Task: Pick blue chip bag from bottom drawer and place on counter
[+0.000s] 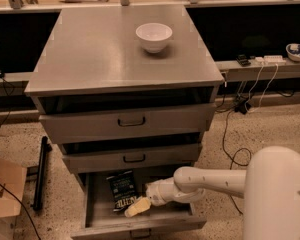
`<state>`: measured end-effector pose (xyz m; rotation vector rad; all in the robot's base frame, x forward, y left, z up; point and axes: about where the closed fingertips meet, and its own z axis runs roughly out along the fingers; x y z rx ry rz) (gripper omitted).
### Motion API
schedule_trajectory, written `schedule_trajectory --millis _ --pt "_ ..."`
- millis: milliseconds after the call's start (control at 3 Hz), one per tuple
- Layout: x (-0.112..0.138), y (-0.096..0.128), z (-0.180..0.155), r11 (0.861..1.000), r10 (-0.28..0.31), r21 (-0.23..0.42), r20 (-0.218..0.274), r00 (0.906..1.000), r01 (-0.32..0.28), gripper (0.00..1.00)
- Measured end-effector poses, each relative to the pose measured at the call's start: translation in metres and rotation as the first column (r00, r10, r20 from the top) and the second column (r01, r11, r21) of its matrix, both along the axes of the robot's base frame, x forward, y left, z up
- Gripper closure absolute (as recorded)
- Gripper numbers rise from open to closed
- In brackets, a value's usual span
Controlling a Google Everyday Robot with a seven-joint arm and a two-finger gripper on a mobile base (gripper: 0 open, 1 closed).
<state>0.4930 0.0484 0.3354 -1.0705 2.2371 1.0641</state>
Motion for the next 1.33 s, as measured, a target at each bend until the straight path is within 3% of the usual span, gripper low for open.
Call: schedule_trajectory --millis 333,667,1000,1333 --pt "0.019 0.018 -0.041 1.0 -0.005 0.005 -0.018 0.9998 0.005 0.0" --pt "0.027 0.021 -0.05 1.0 -0.019 0.001 -0.018 0.9996 0.019 0.0" --pt "0.034 0.034 -0.077 0.998 -0.041 -0.055 -0.034 0.9986 0.039 0.0" --pt "0.048 0.056 -0.116 0.996 -0.045 -0.079 -0.006 0.999 0.045 0.0"
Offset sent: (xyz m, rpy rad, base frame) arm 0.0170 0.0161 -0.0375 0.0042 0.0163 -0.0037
